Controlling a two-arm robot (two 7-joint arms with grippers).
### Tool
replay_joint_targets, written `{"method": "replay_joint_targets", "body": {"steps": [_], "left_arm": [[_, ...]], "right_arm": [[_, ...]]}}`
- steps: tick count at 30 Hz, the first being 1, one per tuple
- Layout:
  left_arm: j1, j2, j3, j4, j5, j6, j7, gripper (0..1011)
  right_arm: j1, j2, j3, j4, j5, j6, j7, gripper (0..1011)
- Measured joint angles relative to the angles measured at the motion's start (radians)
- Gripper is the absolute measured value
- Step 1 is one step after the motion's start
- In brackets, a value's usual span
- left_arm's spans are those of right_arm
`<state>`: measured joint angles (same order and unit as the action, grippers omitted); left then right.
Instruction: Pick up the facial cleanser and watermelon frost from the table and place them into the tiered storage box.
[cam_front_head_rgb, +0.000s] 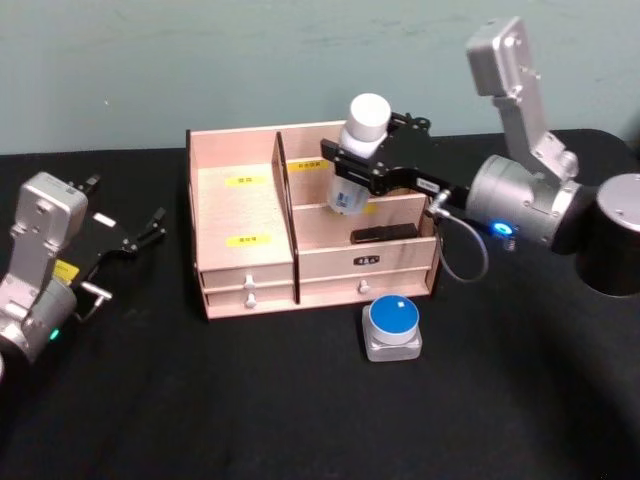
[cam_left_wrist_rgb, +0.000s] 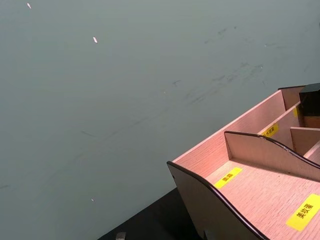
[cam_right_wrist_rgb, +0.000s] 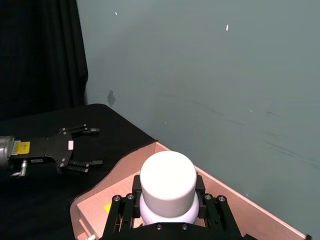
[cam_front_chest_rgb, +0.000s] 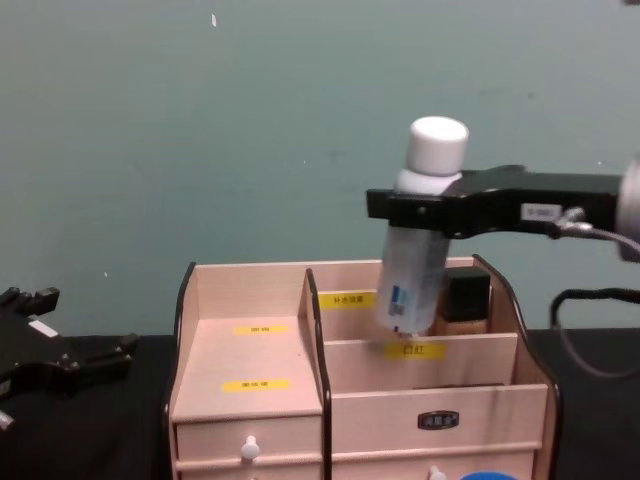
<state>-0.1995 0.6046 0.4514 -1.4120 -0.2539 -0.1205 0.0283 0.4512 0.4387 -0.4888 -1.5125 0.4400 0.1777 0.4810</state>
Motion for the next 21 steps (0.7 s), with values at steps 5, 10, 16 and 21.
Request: {"method": "replay_joint_targets", "body": {"steps": [5, 10, 16, 21], "left_arm": [[0.0, 0.0, 0.0, 0.0, 0.0, 0.0, 0.0, 1010], [0.0, 0.0, 0.0, 0.0, 0.0, 0.0, 0.0, 1010], [0.0, 0.0, 0.0, 0.0, 0.0, 0.0, 0.0, 1010], [0.0, 0.0, 0.0, 0.0, 0.0, 0.0, 0.0, 1010]], "right_arm": [[0.034, -0.04, -0.017, 0.061, -0.014, -0.011, -0.006, 592], [0.06, -0.067, -0.029, 0.11, -0.029, -0.023, -0.006, 592], [0.093, -0.104, -0.037, 0.177, -0.044, -0.042, -0.007, 592], [0.118, -0.131, -0.038, 0.228, -0.056, -0.055, -0.008, 592]]}}
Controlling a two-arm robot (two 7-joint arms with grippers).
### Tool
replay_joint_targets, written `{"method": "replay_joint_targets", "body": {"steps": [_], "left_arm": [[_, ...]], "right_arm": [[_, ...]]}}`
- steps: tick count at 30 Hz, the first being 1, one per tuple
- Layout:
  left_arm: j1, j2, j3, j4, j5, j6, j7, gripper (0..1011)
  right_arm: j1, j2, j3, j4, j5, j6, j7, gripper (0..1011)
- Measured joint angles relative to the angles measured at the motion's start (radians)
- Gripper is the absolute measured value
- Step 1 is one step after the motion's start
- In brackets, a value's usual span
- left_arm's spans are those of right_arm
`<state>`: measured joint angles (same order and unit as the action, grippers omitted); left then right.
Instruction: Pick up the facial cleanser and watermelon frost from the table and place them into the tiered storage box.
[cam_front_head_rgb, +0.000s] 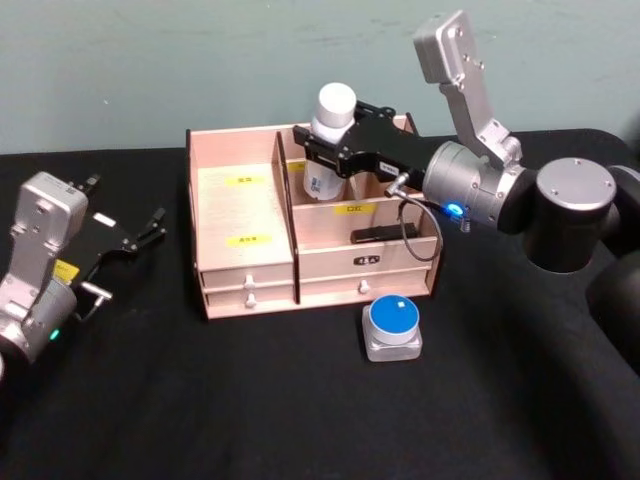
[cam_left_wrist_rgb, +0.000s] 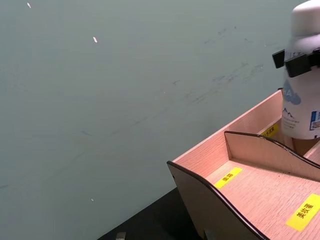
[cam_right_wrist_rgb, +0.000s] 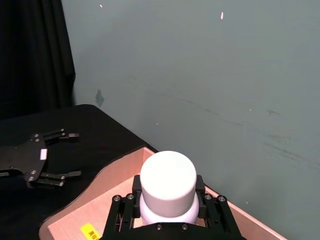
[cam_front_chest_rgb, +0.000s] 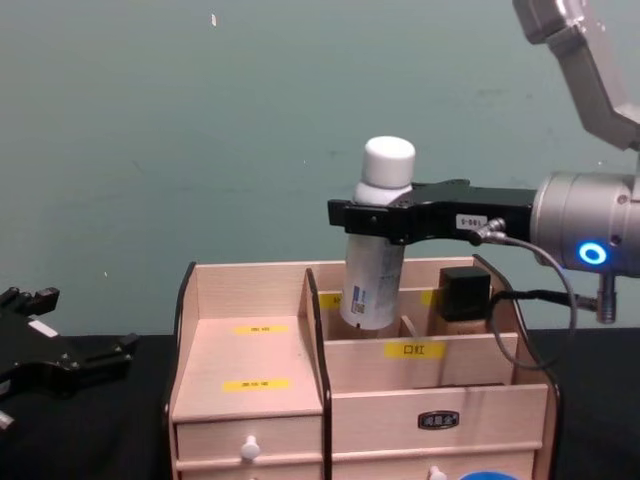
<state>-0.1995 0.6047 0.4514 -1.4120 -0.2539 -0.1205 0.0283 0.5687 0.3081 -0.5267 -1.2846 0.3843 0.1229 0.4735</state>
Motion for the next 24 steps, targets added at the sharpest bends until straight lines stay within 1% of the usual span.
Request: {"method": "replay_joint_targets", "body": {"steps": [13, 24], "left_arm": [[0.0, 0.0, 0.0, 0.0, 0.0, 0.0, 0.0, 1010], [0.0, 0.0, 0.0, 0.0, 0.0, 0.0, 0.0, 1010]], "right_arm": [[0.034, -0.038, 0.012, 0.078, -0.006, -0.011, 0.009, 592], [0.045, -0.053, 0.007, 0.116, -0.012, -0.011, 0.025, 591]]}}
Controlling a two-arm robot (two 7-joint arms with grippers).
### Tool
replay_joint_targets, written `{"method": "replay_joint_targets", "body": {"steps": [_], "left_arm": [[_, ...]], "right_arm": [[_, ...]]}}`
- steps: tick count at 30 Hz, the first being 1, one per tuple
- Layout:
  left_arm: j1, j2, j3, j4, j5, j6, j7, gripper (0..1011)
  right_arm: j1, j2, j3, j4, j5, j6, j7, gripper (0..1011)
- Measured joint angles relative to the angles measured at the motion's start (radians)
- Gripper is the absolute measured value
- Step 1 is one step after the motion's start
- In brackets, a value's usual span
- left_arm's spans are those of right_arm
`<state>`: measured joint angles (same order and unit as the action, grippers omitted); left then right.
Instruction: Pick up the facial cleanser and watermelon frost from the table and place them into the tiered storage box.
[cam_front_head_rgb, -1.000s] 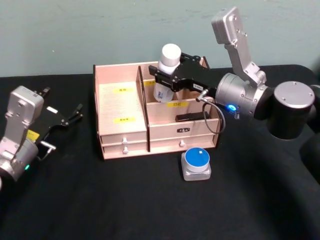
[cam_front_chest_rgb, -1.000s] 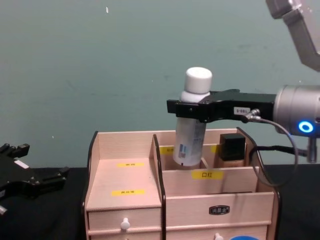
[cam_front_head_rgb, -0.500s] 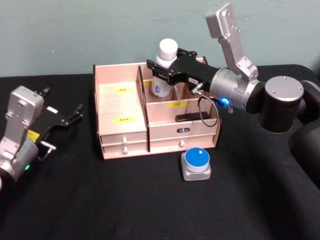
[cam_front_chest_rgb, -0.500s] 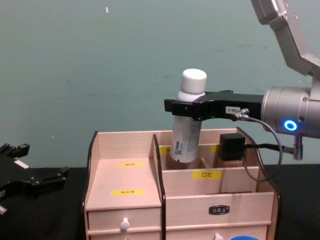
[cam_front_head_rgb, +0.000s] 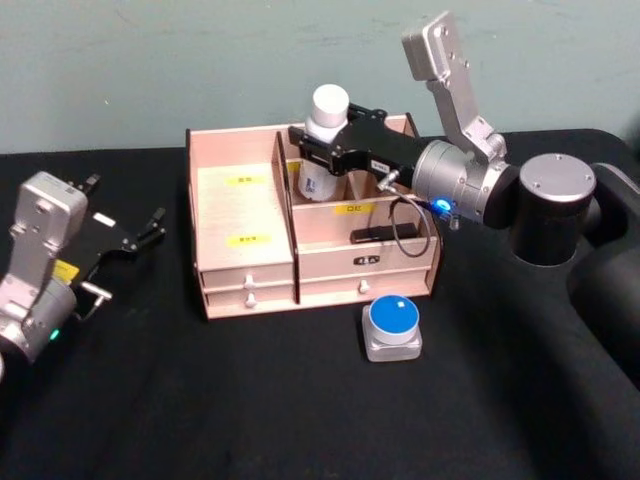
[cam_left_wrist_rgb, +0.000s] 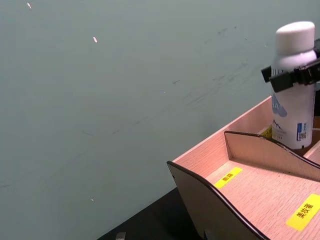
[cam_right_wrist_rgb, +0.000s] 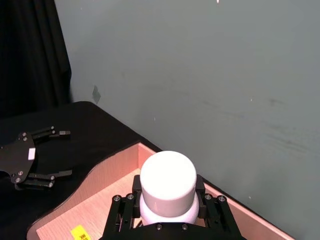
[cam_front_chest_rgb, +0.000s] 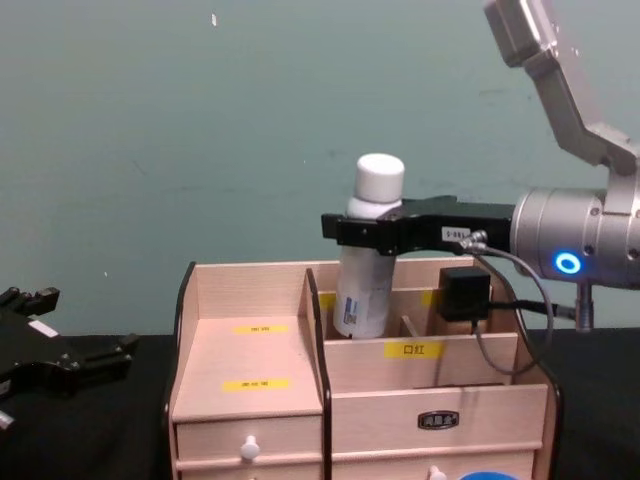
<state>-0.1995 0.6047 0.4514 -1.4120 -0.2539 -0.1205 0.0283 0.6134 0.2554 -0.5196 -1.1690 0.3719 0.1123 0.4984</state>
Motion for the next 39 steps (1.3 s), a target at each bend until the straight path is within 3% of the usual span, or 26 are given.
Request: {"method": "replay_joint_targets", "body": {"steps": [30, 39], "left_arm": [[0.0, 0.0, 0.0, 0.0, 0.0, 0.0, 0.0, 1010], [0.0, 0.0, 0.0, 0.0, 0.0, 0.0, 0.0, 1009]], "right_arm": [[0.057, -0.048, -0.014, 0.156, -0.027, 0.0, 0.032, 592], [0.059, -0.049, -0.015, 0.158, -0.028, 0.002, 0.033, 592]]}}
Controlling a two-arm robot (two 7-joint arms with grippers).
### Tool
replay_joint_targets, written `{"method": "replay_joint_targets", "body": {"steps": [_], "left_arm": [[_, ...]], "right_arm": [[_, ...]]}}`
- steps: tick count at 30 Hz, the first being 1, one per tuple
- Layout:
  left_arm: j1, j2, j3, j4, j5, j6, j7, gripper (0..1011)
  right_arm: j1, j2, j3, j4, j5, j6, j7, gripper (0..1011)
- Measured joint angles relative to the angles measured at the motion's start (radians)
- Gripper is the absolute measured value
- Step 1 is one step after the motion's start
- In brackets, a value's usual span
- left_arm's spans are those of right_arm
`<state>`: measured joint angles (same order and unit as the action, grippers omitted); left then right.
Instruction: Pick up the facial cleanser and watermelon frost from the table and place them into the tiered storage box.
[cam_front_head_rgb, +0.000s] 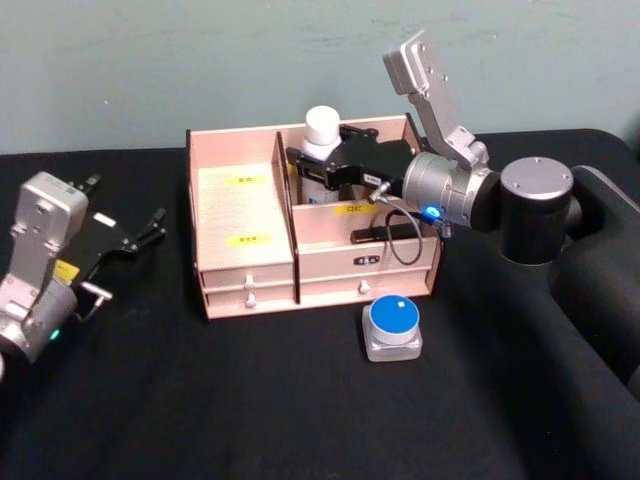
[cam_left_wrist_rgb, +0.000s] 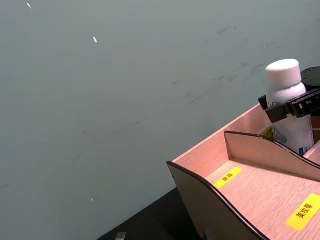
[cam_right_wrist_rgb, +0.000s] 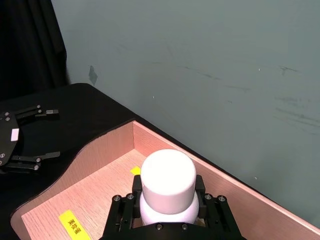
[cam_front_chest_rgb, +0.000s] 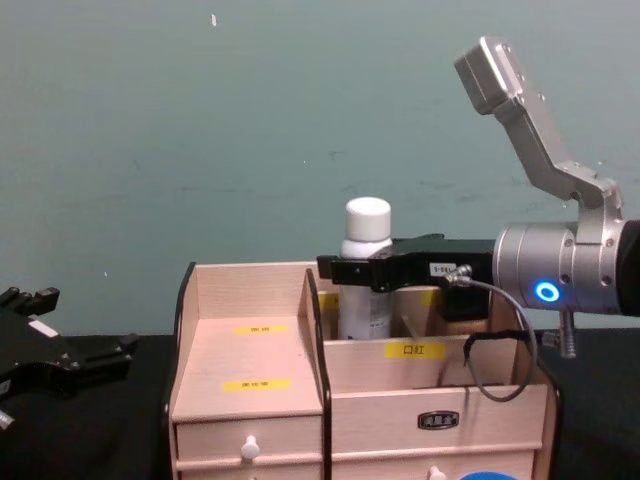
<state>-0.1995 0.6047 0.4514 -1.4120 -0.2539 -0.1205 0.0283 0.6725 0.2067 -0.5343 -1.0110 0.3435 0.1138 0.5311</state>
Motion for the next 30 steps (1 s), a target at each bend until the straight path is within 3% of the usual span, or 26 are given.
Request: {"method": "replay_joint_targets", "body": {"steps": [4, 16, 24, 30], "left_arm": [[0.0, 0.0, 0.0, 0.0, 0.0, 0.0, 0.0, 1010], [0.0, 0.0, 0.0, 0.0, 0.0, 0.0, 0.0, 1010], [0.0, 0.0, 0.0, 0.0, 0.0, 0.0, 0.0, 1010], [0.0, 0.0, 0.0, 0.0, 0.0, 0.0, 0.0, 1009]], "right_arm": [[-0.001, 0.0, 0.0, -0.002, 0.001, 0.0, 0.0, 658], [-0.008, 0.008, 0.003, -0.018, 0.002, 0.002, -0.001, 997], [-0.03, 0.049, 0.002, -0.108, -0.016, 0.043, -0.012, 1000], [-0.066, 0.123, 0.0, -0.262, -0.036, 0.119, -0.019, 1000]]}}
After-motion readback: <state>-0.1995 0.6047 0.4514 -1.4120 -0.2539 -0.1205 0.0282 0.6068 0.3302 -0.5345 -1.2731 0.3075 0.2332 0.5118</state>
